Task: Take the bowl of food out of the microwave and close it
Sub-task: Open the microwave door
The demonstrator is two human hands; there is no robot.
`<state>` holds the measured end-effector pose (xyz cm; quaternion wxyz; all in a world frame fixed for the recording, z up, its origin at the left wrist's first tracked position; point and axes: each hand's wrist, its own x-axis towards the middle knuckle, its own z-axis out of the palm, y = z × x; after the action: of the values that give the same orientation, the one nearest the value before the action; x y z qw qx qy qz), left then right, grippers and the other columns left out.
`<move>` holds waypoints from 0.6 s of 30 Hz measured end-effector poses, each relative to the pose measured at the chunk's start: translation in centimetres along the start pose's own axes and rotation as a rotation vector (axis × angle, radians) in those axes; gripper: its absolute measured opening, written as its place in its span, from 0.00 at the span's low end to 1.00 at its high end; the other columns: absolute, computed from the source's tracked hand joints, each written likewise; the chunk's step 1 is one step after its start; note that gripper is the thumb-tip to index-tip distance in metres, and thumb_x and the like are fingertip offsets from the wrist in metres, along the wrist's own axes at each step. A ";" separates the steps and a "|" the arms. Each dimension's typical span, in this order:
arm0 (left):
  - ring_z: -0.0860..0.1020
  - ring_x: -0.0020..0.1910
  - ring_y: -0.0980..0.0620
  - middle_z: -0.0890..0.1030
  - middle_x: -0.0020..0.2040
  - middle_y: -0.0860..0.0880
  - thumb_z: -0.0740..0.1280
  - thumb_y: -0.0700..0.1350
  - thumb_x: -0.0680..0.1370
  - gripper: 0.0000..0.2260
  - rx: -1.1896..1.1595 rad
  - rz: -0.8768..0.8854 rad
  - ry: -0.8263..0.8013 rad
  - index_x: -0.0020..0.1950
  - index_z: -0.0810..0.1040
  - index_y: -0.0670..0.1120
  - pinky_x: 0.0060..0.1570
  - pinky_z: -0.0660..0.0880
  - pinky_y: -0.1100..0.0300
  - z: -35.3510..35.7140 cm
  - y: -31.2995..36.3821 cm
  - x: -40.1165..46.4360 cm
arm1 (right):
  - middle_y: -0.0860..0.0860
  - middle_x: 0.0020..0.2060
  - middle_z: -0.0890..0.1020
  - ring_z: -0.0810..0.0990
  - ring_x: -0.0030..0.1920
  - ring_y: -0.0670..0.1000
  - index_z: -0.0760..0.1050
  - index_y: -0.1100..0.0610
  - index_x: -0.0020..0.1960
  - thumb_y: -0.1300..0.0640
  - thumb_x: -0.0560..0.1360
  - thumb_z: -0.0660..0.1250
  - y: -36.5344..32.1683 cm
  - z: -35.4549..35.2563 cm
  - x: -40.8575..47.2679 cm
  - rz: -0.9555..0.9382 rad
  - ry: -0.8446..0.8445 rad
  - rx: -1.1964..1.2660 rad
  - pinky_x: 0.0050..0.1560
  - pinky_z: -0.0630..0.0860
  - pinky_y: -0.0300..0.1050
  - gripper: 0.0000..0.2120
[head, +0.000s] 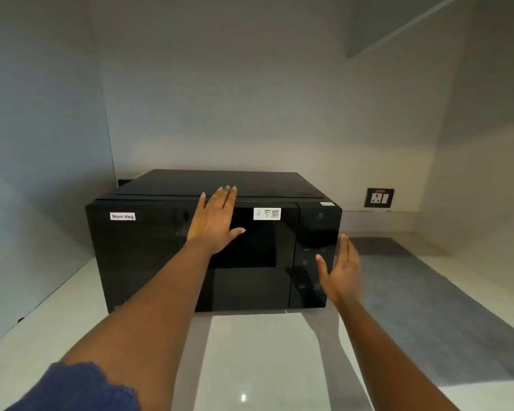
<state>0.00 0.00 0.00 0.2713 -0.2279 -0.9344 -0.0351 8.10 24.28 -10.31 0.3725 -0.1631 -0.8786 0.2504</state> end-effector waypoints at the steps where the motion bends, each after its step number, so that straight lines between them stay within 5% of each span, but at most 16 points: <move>1: 0.48 0.79 0.49 0.51 0.80 0.46 0.62 0.59 0.76 0.40 0.019 -0.003 -0.021 0.78 0.44 0.45 0.77 0.46 0.47 0.3 0.1 0.0 | 0.61 0.73 0.62 0.61 0.73 0.60 0.52 0.60 0.74 0.47 0.75 0.63 0.5 0.4 -0.3 0.053 -0.023 0.022 0.72 0.62 0.55 0.35; 6: 0.55 0.78 0.50 0.59 0.78 0.47 0.64 0.59 0.74 0.37 0.021 -0.032 0.048 0.77 0.53 0.46 0.76 0.44 0.47 1.9 0.5 0.2 | 0.59 0.72 0.64 0.63 0.72 0.60 0.54 0.58 0.74 0.47 0.70 0.70 2.6 2.7 -1.9 0.195 -0.169 0.068 0.70 0.65 0.56 0.40; 12: 0.57 0.77 0.50 0.63 0.76 0.48 0.67 0.62 0.70 0.40 -0.016 -0.085 0.138 0.76 0.57 0.46 0.76 0.44 0.47 3.3 1.1 0.3 | 0.59 0.70 0.68 0.68 0.69 0.63 0.55 0.57 0.72 0.59 0.64 0.77 2.9 5.0 -2.9 0.347 -0.259 0.295 0.68 0.68 0.61 0.44; 18: 0.58 0.76 0.50 0.64 0.76 0.48 0.67 0.64 0.68 0.42 -0.017 -0.087 0.180 0.75 0.58 0.46 0.75 0.45 0.47 4.0 1.0 0.4 | 0.60 0.71 0.66 0.67 0.70 0.64 0.52 0.57 0.73 0.63 0.62 0.78 2.8 6.7 -3.2 0.396 -0.167 0.392 0.69 0.66 0.60 0.49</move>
<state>-1.80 1.85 -3.27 0.3505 -0.1853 -0.9150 -0.0754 5.59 22.88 -17.73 0.2670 -0.2350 -0.7922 0.4959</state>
